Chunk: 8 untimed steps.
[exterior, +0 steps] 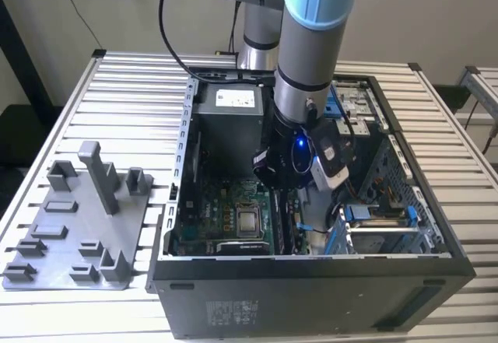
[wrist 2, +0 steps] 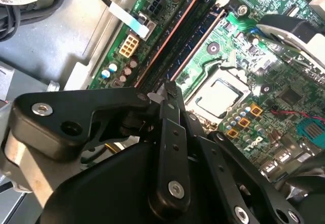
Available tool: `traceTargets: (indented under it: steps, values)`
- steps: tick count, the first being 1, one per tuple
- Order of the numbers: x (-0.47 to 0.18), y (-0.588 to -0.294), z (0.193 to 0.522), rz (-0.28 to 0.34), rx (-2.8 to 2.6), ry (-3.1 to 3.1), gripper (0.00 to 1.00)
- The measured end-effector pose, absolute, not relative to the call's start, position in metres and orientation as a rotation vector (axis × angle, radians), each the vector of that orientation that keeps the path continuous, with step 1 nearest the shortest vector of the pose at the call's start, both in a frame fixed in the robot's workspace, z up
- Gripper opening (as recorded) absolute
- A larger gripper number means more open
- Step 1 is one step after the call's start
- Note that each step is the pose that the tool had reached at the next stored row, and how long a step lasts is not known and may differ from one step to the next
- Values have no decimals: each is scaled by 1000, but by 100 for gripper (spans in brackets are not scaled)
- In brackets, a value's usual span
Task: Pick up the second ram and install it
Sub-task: 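Insert the second ram into the second slot, then press down the second ram until it locks into place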
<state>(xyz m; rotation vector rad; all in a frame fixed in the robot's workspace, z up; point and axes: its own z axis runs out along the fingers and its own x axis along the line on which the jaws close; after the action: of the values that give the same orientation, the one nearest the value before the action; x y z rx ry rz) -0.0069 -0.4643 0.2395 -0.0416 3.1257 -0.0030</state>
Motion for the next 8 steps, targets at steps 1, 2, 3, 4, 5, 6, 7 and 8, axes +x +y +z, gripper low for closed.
traceTargets:
  steps: [1, 2, 3, 4, 5, 6, 7, 8]
  values:
    - [-7, -464, 240, -3, -42, 3126, 11]
    - [-7, -464, 240, -3, -42, 3126, 11]
    - [-7, -464, 240, -3, -41, 3126, 11]
    - [-7, -464, 240, -3, -42, 3126, 11]
    - [-7, -464, 240, -2, -41, 3126, 11]
    - [-7, -464, 240, -2, -42, 3126, 11]
    - [-7, -464, 240, -2, -42, 3126, 11]
    - [-7, -464, 240, -2, -41, 3126, 11]
